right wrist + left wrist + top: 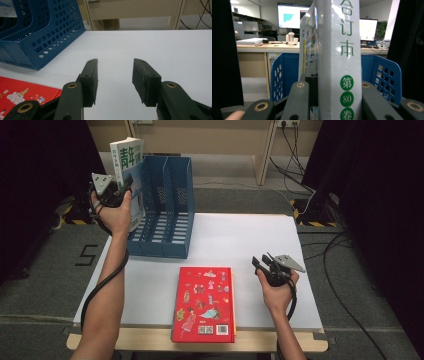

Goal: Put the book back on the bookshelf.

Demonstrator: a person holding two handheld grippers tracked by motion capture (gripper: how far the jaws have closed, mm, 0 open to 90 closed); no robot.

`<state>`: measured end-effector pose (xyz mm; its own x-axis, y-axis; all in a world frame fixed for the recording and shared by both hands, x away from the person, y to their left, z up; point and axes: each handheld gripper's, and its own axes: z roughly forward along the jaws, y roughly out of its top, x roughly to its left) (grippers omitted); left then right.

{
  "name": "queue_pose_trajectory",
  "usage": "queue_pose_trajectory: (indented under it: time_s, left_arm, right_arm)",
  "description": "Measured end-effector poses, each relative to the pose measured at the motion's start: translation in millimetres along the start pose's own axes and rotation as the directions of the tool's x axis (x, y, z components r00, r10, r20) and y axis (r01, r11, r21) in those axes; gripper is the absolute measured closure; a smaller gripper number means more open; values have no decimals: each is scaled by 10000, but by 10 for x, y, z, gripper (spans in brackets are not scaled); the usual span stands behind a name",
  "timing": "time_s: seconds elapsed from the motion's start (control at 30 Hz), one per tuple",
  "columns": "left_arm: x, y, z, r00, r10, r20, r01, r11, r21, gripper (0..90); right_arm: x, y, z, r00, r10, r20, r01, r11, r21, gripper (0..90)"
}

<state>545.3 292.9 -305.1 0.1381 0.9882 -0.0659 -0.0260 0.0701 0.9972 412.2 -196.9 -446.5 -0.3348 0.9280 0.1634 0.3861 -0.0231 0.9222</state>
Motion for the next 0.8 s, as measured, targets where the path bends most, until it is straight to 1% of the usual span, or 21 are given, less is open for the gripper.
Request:
queue_pose_trajectory:
  time_s: [0.07, 0.1, 0.2, 0.4, 0.57, 0.8]
  left_arm:
    - [11, -5, 7, 10000, -19, -45, 19, 10000, -2, 734]
    - [59, -24, 34, 9999, -140, -74, 140, 9999, 34, 734]
    - [90, -51, 62, 9997, -225, -77, 226, 9997, 79, 734]
    - [86, -108, 114, 9997, -214, -75, 215, 9997, 153, 734]
    - [89, -136, 125, 9998, -170, -77, 171, 9997, 152, 734]
    - [98, -167, 140, 9997, -211, -113, 212, 9997, 156, 734]
  right_arm:
    - [3, 4, -1, 10000, -13, 11, 13, 10000, 38, 564]
    - [3, 6, -3, 10000, -71, 28, 71, 10000, 30, 564]
    - [9, 6, -6, 10000, -59, 14, 59, 10000, 55, 564]
    - [5, -12, 17, 10000, -69, -17, 69, 9999, 129, 564]
    - [-5, -11, 10, 10000, -80, -1, 80, 9999, 103, 564]
    - [7, -16, 17, 10000, -43, -5, 43, 9999, 146, 564]
